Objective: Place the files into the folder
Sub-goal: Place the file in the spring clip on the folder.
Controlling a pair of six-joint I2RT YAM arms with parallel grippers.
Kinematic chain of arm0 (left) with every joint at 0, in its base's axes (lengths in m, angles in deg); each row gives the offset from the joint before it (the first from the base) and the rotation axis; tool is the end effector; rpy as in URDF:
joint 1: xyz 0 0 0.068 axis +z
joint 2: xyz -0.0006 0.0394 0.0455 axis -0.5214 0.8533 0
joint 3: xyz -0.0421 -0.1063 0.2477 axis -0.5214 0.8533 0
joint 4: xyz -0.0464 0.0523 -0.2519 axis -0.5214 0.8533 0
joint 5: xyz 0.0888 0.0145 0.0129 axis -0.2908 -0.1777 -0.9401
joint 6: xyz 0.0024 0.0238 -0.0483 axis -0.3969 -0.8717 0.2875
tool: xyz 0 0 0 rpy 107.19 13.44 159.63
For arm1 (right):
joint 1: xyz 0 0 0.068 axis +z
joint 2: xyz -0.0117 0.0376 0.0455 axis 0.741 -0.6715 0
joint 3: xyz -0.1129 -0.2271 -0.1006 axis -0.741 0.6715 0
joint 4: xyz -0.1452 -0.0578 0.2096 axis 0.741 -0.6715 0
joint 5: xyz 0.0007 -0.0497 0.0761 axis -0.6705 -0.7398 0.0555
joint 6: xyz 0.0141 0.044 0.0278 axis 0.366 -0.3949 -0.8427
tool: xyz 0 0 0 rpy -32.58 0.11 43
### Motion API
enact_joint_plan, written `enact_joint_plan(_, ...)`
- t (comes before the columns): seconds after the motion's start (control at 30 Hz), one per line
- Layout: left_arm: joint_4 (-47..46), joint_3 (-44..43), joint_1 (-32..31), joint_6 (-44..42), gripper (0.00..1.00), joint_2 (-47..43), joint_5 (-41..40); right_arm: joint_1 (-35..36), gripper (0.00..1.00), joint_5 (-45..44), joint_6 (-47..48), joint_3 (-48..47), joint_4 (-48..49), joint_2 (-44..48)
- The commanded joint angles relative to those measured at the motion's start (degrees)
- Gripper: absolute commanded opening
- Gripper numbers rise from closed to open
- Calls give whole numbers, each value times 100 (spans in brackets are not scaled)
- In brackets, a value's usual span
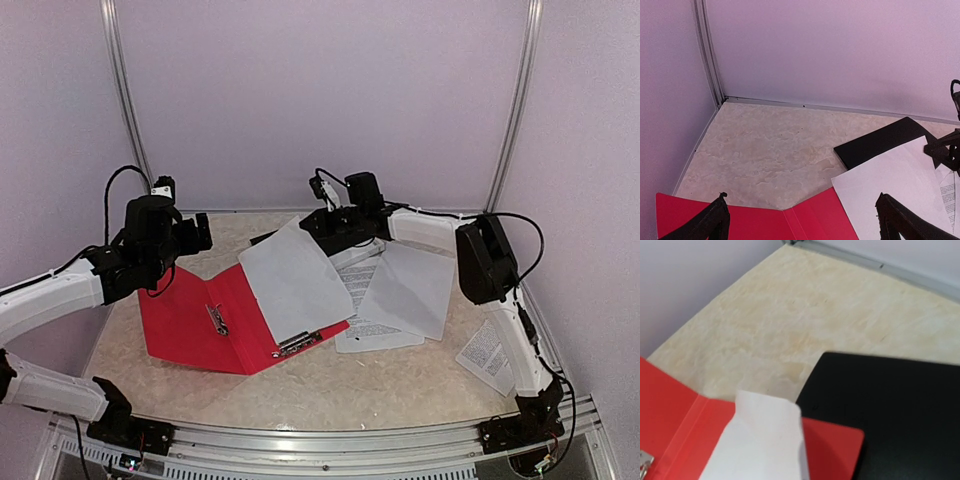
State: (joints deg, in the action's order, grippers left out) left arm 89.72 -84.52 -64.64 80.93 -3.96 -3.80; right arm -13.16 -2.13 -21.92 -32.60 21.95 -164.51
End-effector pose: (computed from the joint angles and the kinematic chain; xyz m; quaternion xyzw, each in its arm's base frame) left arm 0.2283 -0.1243 0.2983 -0.0565 0.8014 0.0099 0.5953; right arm 0.4623 0.3414 0.1990 -0.2713 0.7720 0.4254 0.3865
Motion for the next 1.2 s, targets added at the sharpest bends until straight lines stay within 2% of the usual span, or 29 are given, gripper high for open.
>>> enact_joint_plan(0.0, 67, 31, -32, -120, 99, 18, -11, 136, 0, 361, 45, -172, -215, -355)
enact_joint_plan(0.17, 45, 13, -27, -123, 99, 92, 12, 171, 0, 462, 177, -93, -493, -371)
enact_joint_plan(0.43, 62, 5, -36, -87, 99, 146, 59, 270, 0, 419, 48, 73, -296, -290)
enact_joint_plan(0.9, 63, -26, -63, -145, 99, 150, 138, 220, 0, 1, -330, -273, 222, -318)
enact_joint_plan(1.17, 41, -72, -63, -191, 99, 213, 129, 193, 0, -17, -601, -750, 163, -483)
